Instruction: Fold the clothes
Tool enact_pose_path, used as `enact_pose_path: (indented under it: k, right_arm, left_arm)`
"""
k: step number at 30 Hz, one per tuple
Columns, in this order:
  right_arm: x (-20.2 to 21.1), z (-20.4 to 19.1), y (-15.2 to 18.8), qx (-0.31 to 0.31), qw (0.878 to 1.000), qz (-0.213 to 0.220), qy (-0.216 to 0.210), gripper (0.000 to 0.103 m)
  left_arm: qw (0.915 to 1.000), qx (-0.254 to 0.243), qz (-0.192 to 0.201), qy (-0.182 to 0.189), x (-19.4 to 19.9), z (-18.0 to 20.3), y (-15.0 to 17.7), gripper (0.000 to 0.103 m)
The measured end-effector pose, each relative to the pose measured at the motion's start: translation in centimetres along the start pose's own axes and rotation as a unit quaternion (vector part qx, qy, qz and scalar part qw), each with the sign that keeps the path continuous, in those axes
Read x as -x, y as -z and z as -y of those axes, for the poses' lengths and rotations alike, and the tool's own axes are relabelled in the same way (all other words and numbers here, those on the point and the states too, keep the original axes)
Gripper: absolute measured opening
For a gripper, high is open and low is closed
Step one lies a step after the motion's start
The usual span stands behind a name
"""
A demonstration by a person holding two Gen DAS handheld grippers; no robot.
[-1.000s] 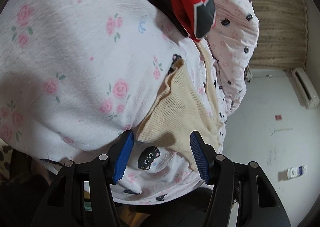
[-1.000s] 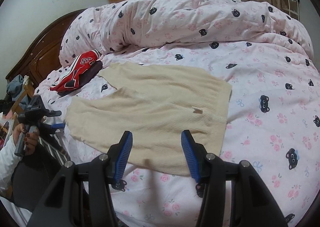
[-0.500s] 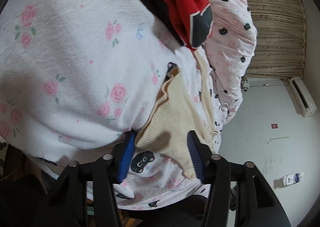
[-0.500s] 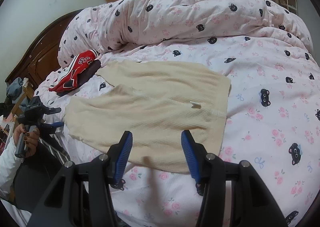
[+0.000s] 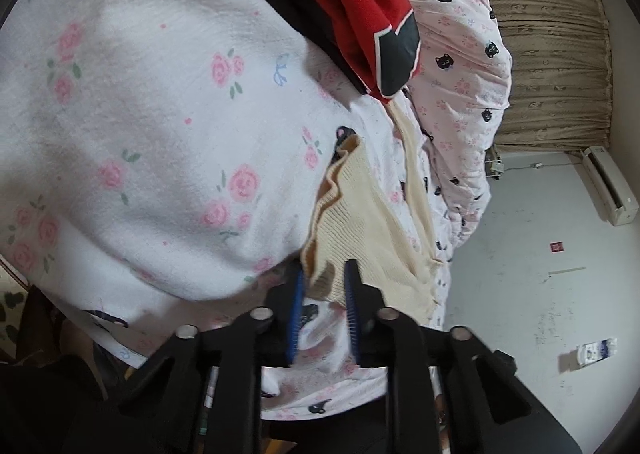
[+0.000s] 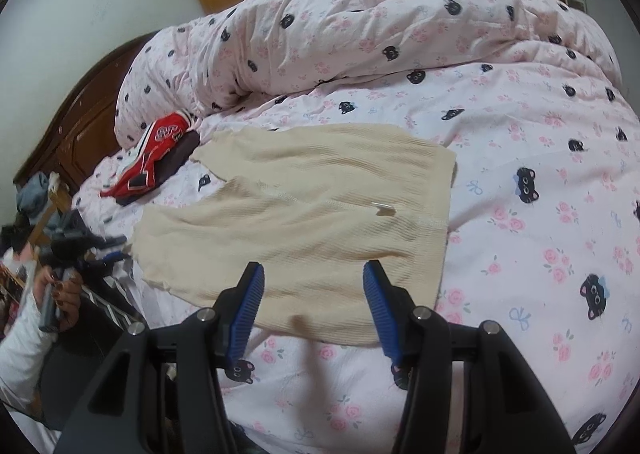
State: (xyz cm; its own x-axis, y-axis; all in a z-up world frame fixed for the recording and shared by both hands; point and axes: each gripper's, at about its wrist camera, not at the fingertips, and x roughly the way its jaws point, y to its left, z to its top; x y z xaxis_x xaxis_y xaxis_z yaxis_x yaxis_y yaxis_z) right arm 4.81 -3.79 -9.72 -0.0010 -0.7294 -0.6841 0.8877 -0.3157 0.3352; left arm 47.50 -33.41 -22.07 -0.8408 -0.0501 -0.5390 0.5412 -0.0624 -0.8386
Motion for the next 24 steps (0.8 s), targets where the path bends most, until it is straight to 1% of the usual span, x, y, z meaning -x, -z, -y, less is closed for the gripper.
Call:
enact_pose_path:
  k: [3,7,10,13,15,17,22,24]
  right_arm:
    - [0.6,0.7,0.1,-0.024,1.0,0.005,0.0,0.057]
    - [1.0,1.6,0.5,-0.055,0.998,0.006,-0.006,0.057]
    - [1.2,2.4,1.1,-0.084,0.996,0.005,-0.019,0.057]
    - [1.3,3.5,1.7,-0.124,0.992,0.005,-0.038,0.057]
    - [1.1,4.5,2.1,-0.157,0.987,-0.002,-0.043,0.057]
    - [0.8,5.8,2.7,-0.198,0.979,-0.012,-0.048,0.058]
    - [-0.7,9.2,4.6,-0.307,0.948,-0.041,-0.075,0.058]
    - [-1.3,9.7,4.9,-0.325,0.941,-0.049,-0.084,0.058]
  left_arm:
    - [1.0,0.003,-0.001,0.0,0.0,-0.2,0.0,0.004]
    - [1.0,0.0,0.001,0.005,0.2,-0.1,-0.1,0.003]
    - [0.9999,0.0,0.01,0.003,0.4,-0.1,-0.1,0.002]
    - [0.9998,0.001,0.015,0.009,0.7,-0.1,-0.1,0.002]
    - [0.9998,0.0,0.017,0.011,0.8,-0.1,-0.1,0.002]
    - [0.9998,0.001,0.018,0.011,0.8,-0.1,-0.1,0.002]
    - [0.9999,-0.001,0.014,0.006,0.5,0.0,-0.1,0.002]
    - [0.9999,0.0,0.014,0.007,0.6,-0.1,-0.1,0.002]
